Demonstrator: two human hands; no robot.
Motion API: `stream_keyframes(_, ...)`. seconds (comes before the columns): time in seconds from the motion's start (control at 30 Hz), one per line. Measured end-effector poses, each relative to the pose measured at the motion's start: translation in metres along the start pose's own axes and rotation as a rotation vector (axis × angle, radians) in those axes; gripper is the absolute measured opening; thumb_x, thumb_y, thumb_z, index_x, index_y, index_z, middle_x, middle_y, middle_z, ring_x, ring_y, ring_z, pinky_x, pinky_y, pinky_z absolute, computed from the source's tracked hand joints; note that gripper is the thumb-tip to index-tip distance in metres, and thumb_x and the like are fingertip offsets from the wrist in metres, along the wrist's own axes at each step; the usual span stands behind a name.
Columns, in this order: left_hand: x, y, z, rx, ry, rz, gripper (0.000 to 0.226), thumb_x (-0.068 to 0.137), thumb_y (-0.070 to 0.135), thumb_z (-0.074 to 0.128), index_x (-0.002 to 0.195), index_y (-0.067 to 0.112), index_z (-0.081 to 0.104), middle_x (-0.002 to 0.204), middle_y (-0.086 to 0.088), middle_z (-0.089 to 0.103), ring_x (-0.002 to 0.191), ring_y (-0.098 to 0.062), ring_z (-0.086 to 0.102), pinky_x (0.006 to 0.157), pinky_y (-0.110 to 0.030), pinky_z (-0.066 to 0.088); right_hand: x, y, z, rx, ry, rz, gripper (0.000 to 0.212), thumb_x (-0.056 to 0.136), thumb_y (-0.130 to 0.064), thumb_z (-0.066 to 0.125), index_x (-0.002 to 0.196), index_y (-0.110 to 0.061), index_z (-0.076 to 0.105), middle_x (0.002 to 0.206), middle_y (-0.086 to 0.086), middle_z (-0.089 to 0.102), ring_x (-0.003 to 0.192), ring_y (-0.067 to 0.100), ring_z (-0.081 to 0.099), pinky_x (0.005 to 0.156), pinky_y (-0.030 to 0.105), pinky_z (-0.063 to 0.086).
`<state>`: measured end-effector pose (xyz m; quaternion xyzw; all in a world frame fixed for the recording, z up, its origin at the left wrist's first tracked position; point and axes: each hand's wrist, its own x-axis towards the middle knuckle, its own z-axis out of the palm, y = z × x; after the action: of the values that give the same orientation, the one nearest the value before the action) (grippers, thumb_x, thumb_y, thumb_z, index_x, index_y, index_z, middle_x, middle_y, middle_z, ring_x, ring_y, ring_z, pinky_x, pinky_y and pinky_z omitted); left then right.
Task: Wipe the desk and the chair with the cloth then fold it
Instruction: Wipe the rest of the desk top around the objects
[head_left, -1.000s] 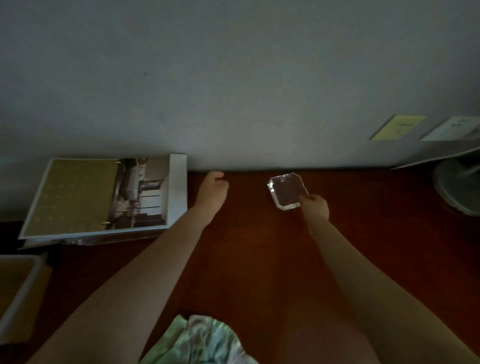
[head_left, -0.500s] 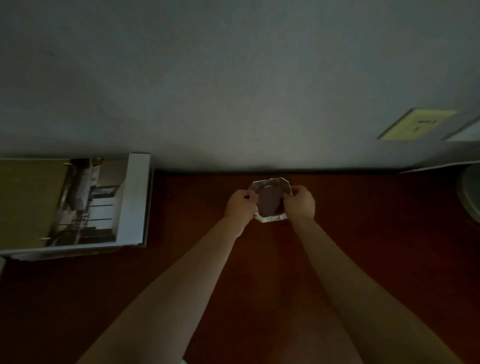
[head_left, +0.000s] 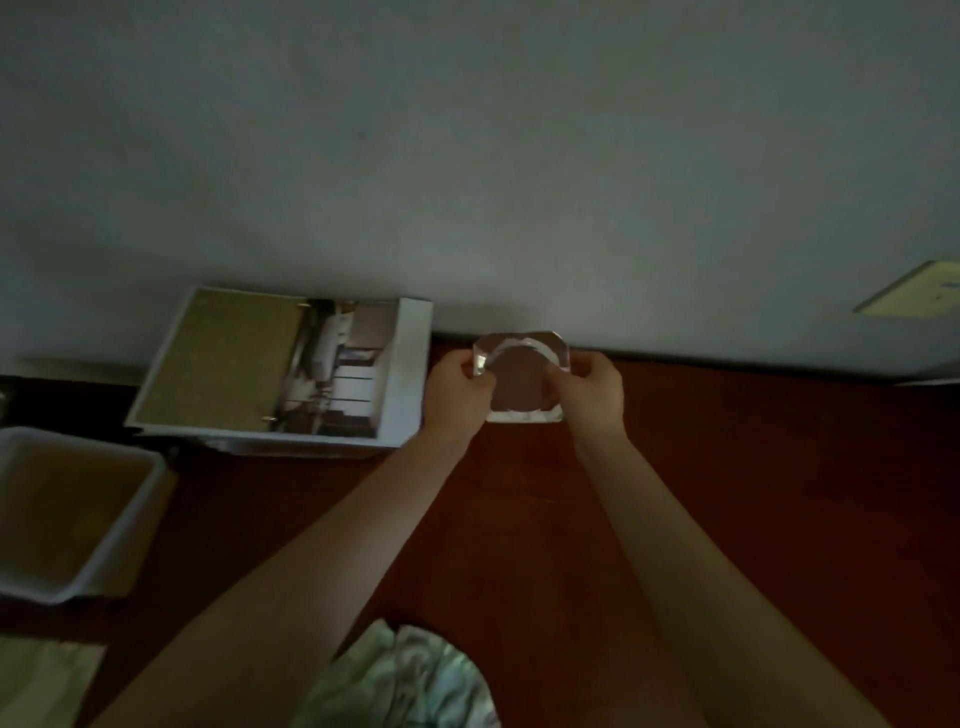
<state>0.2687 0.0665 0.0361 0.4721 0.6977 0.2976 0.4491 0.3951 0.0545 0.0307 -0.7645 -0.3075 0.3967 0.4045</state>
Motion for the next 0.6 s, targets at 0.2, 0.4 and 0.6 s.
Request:
stream_keyframes(0.2, 0.018, -0.01, -0.137, -0.013, 0.033, 0.029, 0.009, 0.092, 0.011, 0.054, 0.098, 0.013, 0.061, 0.082, -0.001, 0.058, 0.072, -0.015, 0.054, 0.059, -0.023, 0.041, -0.055, -0.049, 0.102, 0.191, -0.338, 0.064, 0.033, 0.088, -0.014, 0.061, 0.119, -0.004, 0.057, 0.104, 0.009, 0.066, 0.088, 0.02, 0.064, 0.071, 0.028, 0.052)
stream_keyframes(0.4, 0.052, -0.042, -0.197, 0.028, -0.034, -0.013, 0.03, 0.091, 0.008, 0.056, 0.121, 0.005, 0.059, 0.11, -0.009, 0.061, 0.085, -0.016, 0.053, 0.062, -0.021, 0.042, -0.077, -0.062, 0.174, 0.143, -0.462, 0.169, 0.038, 0.088, -0.019, 0.061, 0.122, -0.004, 0.055, 0.112, 0.008, 0.057, 0.11, 0.026, 0.054, 0.101, 0.041, 0.044)
stream_keyframes(0.6, 0.062, -0.062, -0.208, 0.077, -0.148, -0.037, 0.026, 0.094, 0.002, 0.047, 0.118, 0.002, 0.059, 0.078, 0.001, 0.054, 0.065, -0.008, 0.048, 0.056, -0.017, 0.039, -0.078, -0.055, 0.198, 0.038, -0.388, 0.174, 0.034, 0.091, -0.019, 0.057, 0.122, -0.004, 0.056, 0.115, 0.011, 0.057, 0.103, 0.023, 0.052, 0.09, 0.034, 0.043)
